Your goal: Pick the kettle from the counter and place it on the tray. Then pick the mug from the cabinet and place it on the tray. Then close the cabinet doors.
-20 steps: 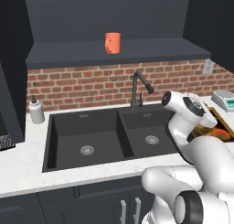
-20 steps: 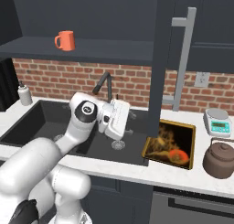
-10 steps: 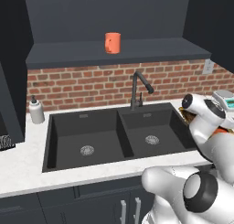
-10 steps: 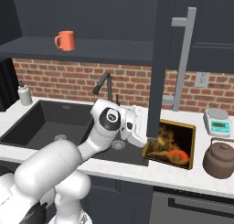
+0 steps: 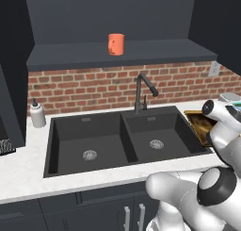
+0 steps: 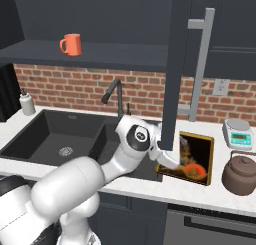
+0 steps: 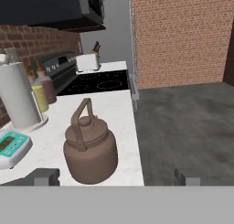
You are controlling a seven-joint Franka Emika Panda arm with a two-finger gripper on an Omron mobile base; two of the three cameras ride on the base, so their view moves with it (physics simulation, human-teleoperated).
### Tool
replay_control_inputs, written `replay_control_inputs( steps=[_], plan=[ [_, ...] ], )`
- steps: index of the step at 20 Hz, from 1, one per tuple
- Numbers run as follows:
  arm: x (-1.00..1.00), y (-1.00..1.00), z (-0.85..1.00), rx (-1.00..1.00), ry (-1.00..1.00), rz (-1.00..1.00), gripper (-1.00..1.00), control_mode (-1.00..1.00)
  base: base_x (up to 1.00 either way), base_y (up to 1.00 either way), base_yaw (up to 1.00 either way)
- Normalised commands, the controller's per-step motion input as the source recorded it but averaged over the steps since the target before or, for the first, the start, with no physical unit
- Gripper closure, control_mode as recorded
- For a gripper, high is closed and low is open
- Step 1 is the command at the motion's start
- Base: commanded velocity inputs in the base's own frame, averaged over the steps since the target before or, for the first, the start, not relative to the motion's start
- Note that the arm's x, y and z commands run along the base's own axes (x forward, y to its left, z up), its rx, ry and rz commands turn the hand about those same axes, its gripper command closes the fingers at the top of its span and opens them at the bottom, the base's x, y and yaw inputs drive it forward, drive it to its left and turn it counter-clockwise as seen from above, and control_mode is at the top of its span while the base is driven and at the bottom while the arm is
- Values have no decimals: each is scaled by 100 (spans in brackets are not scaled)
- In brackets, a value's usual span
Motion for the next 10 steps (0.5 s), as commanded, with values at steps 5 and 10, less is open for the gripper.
replay_control_inputs(
  steps=[5, 10],
  plan=[
    [0, -38, -18, -1, 0, -8, -100, -100, 0, 0, 0],
    [0, -35, -18, -8, -2, -7, -100, -100, 0, 0, 0]
  ],
)
